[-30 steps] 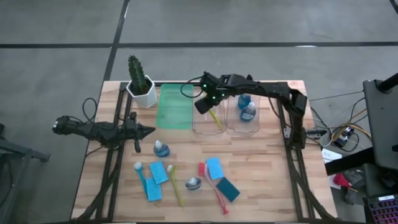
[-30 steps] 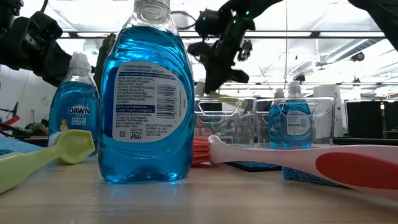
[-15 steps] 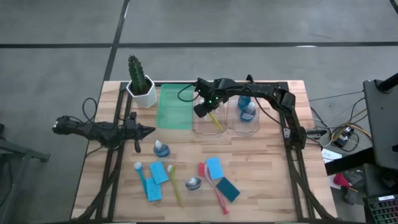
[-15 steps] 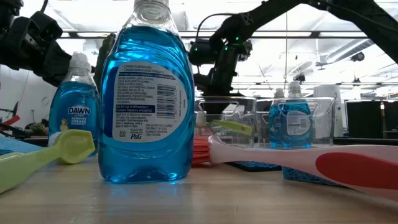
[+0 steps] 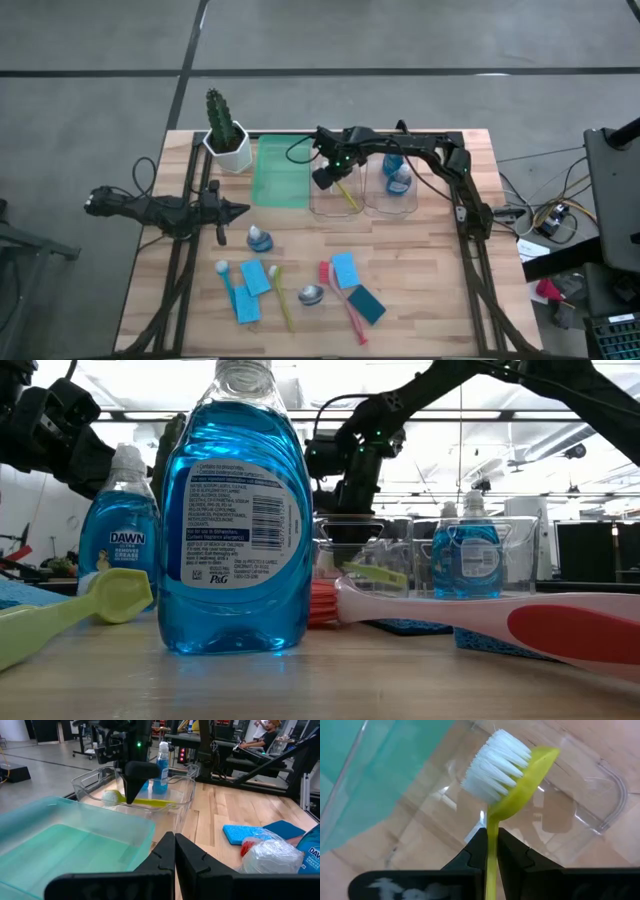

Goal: Pick & Place Kitchen Sink Supplies
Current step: Put the green dish brush into the left transparent bin, then put the orange dish brush into the left transparent bin

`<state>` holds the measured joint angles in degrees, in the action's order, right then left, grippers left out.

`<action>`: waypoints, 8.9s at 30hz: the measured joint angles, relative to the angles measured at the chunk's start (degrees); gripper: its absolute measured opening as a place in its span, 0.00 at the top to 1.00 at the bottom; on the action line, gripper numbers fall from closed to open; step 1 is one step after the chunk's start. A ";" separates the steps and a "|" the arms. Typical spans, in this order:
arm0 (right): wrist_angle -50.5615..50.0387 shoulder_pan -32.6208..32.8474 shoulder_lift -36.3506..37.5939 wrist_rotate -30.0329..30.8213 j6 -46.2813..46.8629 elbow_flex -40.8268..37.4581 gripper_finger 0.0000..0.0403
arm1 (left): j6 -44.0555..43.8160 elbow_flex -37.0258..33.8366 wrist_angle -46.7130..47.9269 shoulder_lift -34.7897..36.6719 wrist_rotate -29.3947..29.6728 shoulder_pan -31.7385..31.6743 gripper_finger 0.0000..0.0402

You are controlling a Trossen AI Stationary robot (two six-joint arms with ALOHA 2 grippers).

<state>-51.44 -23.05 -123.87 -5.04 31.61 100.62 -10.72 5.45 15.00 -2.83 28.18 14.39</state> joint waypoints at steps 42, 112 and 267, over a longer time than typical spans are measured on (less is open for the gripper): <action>-3.84 6.70 10.91 -3.99 -5.91 1.33 0.80 | 0.00 0.00 0.00 -0.02 0.00 0.00 0.99; -5.62 49.99 -0.02 7.60 22.68 -1.42 0.65 | 0.02 -0.02 0.00 0.00 0.00 0.00 0.99; -2.97 5.88 8.63 11.56 0.98 -2.62 0.92 | 0.02 -0.02 0.00 0.00 -0.02 0.00 0.99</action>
<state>-54.41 -17.17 -115.24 6.52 32.60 98.00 -10.70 5.43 15.00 -2.83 28.16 14.39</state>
